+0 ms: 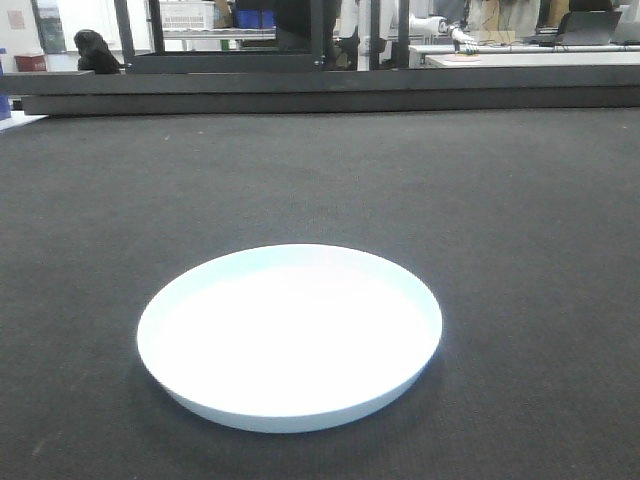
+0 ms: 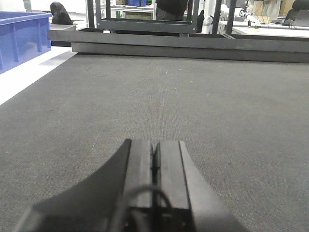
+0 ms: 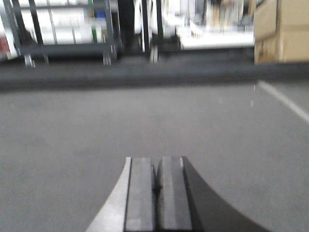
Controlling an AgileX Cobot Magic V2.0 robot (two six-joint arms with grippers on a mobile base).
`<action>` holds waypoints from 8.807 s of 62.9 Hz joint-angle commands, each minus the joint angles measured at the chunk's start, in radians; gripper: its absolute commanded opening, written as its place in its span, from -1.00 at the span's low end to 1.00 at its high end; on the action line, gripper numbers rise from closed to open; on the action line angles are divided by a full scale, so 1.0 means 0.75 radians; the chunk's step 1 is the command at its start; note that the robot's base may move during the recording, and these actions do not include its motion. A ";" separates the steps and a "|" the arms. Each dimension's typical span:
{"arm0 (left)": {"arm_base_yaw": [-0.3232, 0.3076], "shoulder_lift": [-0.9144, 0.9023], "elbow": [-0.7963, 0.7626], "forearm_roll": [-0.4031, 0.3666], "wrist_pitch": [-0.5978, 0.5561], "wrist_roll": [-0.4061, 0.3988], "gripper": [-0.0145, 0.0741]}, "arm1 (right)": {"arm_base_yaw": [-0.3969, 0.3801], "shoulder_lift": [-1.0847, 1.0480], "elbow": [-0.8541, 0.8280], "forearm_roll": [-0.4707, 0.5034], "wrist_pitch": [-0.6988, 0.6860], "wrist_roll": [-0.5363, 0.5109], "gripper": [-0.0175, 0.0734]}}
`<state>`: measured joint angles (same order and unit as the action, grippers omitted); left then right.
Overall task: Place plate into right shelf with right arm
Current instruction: 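Lower the open right gripper over the rim of the white plate, then close the right gripper fingers on the plate rim, then lift the plate up off the table with the right gripper, then hold the plate raised in the right gripper while turning away from the table, then drive past the red-framed table toward the shelf of blue bins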
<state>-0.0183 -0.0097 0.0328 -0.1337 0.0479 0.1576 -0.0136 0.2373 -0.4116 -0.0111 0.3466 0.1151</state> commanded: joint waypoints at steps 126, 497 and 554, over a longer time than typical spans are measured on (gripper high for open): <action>-0.003 -0.014 0.014 -0.011 -0.120 -0.009 -0.96 | 0.842 2.008 -1.123 0.134 0.803 0.653 0.62; -0.003 -0.014 0.014 -0.011 -0.120 -0.009 -0.96 | 0.065 0.374 -0.139 0.063 -0.481 -0.082 -0.46; -0.003 -0.014 0.014 -0.011 -0.120 -0.009 -0.96 | 0.065 0.374 -0.139 0.063 -0.481 -0.082 -0.46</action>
<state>-0.0183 -0.0097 0.0328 -0.1337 0.0479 0.1576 0.0391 0.5181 -0.4858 0.0445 0.0784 0.0575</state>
